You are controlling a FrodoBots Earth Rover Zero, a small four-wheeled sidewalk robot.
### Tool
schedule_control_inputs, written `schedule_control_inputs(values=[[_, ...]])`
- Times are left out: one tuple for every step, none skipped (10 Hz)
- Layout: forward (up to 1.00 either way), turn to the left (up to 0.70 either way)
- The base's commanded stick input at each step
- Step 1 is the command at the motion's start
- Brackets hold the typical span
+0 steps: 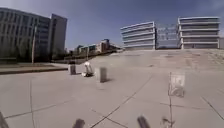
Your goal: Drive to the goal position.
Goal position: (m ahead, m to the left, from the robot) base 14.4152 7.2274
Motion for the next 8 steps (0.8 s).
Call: schedule_control_inputs(values=[[0.70,0.02],[0.70,0.02],[0.70,0.00],[0.70,-0.04],[0.70,-0.32],[0.70,-0.33],[0.70,-0.31],[0.70,-0.10]])
